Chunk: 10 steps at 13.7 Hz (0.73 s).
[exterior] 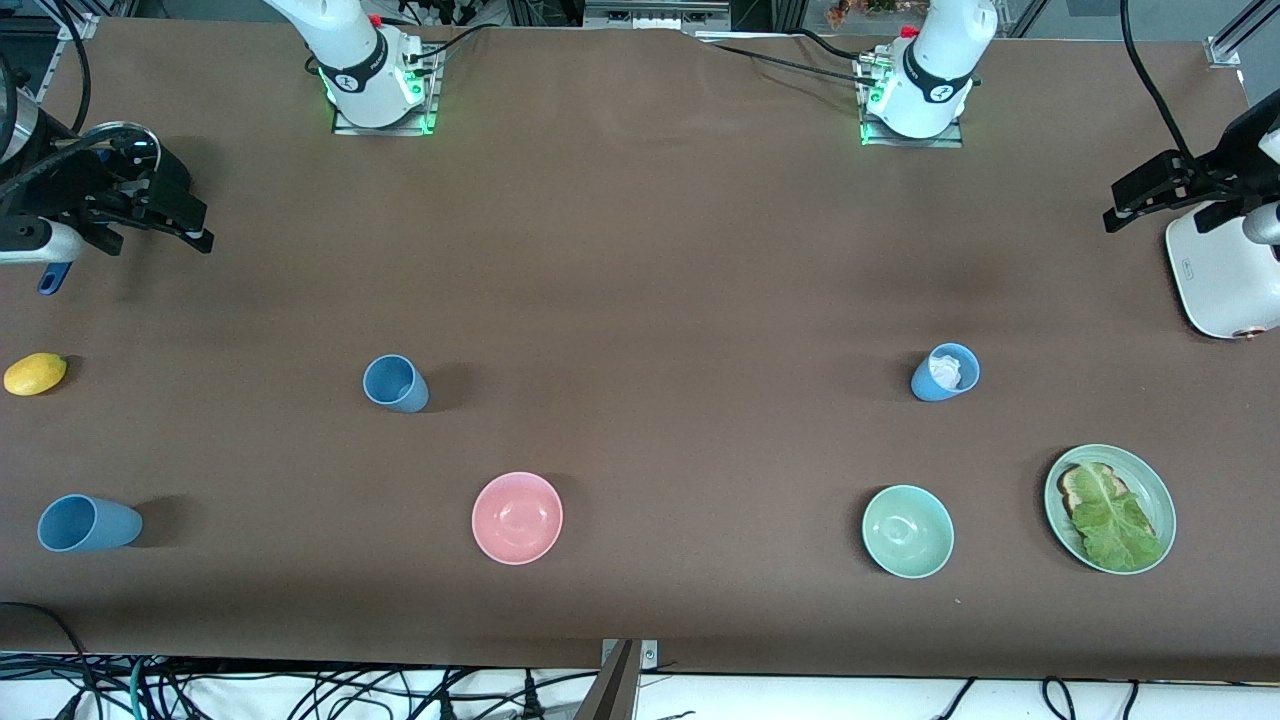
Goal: Stack blue cups with both arms
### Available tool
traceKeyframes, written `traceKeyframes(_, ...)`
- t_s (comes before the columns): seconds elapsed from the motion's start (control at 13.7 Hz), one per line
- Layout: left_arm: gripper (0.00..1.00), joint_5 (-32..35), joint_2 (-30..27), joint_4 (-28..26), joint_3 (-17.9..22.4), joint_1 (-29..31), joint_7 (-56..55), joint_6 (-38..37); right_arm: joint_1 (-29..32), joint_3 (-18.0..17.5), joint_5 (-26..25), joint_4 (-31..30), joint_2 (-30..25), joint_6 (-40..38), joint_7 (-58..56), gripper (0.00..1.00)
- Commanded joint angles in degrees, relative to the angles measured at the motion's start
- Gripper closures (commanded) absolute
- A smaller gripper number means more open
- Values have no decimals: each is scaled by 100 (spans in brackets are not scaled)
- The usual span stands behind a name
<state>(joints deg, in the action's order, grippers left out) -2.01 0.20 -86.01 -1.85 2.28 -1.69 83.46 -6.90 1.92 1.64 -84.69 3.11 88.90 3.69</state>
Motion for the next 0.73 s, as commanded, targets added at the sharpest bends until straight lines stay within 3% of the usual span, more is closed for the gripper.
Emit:
traceKeyframes(0.0,0,-80,33,85,27,18,152,12,13,1,30,102,-30,-136,-70,0)
traceKeyframes(0.66,0,-89,33,85,27,18,152,12,13,1,56,102,-39,-189,-79,0)
